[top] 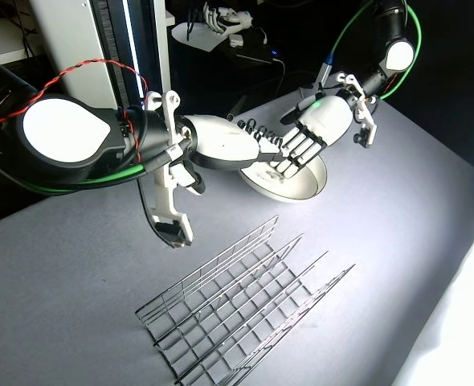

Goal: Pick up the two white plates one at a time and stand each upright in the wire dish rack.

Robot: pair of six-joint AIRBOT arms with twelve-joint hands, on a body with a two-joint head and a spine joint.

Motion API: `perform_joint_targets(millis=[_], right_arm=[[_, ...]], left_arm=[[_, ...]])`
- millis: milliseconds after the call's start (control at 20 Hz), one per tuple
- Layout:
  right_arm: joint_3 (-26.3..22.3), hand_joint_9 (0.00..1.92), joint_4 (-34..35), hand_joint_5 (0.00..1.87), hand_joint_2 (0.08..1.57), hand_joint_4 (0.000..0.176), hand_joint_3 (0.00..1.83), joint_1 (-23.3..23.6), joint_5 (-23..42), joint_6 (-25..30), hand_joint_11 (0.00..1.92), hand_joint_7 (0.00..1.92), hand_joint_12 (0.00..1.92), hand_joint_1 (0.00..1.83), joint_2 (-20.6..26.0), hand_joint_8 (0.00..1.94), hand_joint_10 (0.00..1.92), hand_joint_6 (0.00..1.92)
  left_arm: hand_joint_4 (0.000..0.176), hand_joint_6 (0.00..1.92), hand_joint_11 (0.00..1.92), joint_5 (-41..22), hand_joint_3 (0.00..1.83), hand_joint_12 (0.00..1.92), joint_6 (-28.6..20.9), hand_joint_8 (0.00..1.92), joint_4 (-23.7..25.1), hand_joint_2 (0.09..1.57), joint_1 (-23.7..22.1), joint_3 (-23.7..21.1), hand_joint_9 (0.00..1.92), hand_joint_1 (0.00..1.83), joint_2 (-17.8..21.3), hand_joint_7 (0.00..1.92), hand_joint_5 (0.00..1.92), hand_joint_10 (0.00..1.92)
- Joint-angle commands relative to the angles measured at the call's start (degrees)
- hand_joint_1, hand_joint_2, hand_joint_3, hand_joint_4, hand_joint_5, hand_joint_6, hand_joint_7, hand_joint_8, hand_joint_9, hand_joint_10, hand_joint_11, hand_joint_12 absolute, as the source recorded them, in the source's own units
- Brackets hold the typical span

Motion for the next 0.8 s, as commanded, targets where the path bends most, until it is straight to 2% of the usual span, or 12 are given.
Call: perform_joint_targets(millis=[0, 50, 100, 200, 300, 450, 550, 600, 750], right_arm=[[0.12, 0.0, 4.03, 0.0, 0.9, 0.0, 0.0, 0.24, 2.71, -0.02, 0.0, 0.0, 0.4, 1.16, -0.06, 0.0, 0.0, 0.0], [0.12, 0.0, 4.03, 0.0, 0.91, 0.0, 0.0, 0.17, 2.46, -0.02, 0.0, 0.0, 0.4, 1.17, -0.19, 0.0, 0.0, 0.0], [0.12, 0.0, 4.03, 0.0, 0.9, 0.0, 0.0, 0.06, 2.15, -0.02, 0.0, 0.0, 0.52, 1.16, -0.37, 0.0, 0.0, 0.0], [0.12, 0.0, 4.02, 0.0, 0.89, 0.0, 0.0, -0.31, 1.24, -0.02, 0.0, 0.0, 0.59, 1.17, -0.87, 0.0, 0.0, 0.0], [0.13, 0.0, 4.02, 0.0, 0.93, 0.0, 0.01, -0.8, 0.48, -0.02, 0.0, 0.0, 0.39, 1.15, -1.45, 0.0, 0.0, 0.0], [0.62, 0.0, 4.02, 0.0, 0.97, 0.0, 0.02, -1.34, -1.3, -0.02, 0.0, 0.0, 0.32, 1.1, -2.99, 0.0, 0.0, 0.0], [1.18, 0.0, 4.02, 0.0, 0.96, 0.0, 0.0, -1.53, -2.05, -0.02, 0.0, 0.0, 0.43, 1.15, -3.94, 0.0, 0.0, 0.0], [1.74, 0.0, 4.02, 0.0, 0.96, 0.0, 0.0, -1.7, -2.54, -0.03, 0.0, 0.0, 0.4, 1.17, -4.72, 0.0, 0.0, 0.0], [3.05, 0.0, 4.01, 0.01, 0.99, 0.0, 0.01, -1.85, -3.46, -0.03, 0.0, 0.0, 0.38, 1.07, -6.18, 0.0, 0.0, 0.0]], left_arm=[[0.0, 0.0, 0.0, 0.46, 0.0, 0.0, -0.53, 0.0, 0.91, 1.14, 0.16, -0.15, 0.0, 0.0, -1.24, 0.0, 0.0, 0.0], [0.0, 0.0, 0.0, 0.51, 0.0, 0.0, -0.75, 0.0, 0.9, 1.14, -0.04, -0.09, 0.0, 0.0, -1.4, 0.0, 0.0, 0.0], [0.0, 0.0, 0.0, 0.55, 0.0, 0.0, -1.04, 0.0, 0.89, 1.14, -0.3, 0.02, 0.0, 0.0, -1.66, 0.0, 0.0, 0.0], [0.0, 0.0, 0.0, 0.84, 0.0, 0.0, -1.57, 0.0, 0.86, 1.14, -0.81, 0.23, 0.0, 0.0, -2.2, 0.0, 0.0, 0.0], [0.0, 0.0, 0.0, 0.97, 0.0, 0.0, -1.89, 0.0, 0.84, 1.13, -1.21, 0.25, 0.0, 0.0, -2.57, 0.0, 0.0, 0.0], [0.0, 0.0, 0.0, 1.15, 0.0, 0.0, -2.37, 0.0, 0.69, 1.12, -1.7, 0.24, 0.0, 0.0, -2.84, 0.0, 0.0, 0.0], [0.0, 0.0, 0.0, 1.15, 0.0, 0.0, -2.42, 0.0, 0.69, 1.12, -1.79, 0.37, 0.0, 0.0, -2.96, 0.0, 0.0, 0.0], [0.0, 0.0, 0.0, 1.15, 0.0, 0.0, -2.45, 0.0, 0.66, 1.12, -1.8, 0.47, 0.0, 0.0, -3.01, 0.0, 0.0, 0.0], [0.0, 0.0, 0.0, 1.15, 0.0, 0.0, -2.49, 0.0, 0.59, 1.13, -1.87, 0.54, 0.0, 0.0, -3.01, 0.0, 0.0, 0.0]])
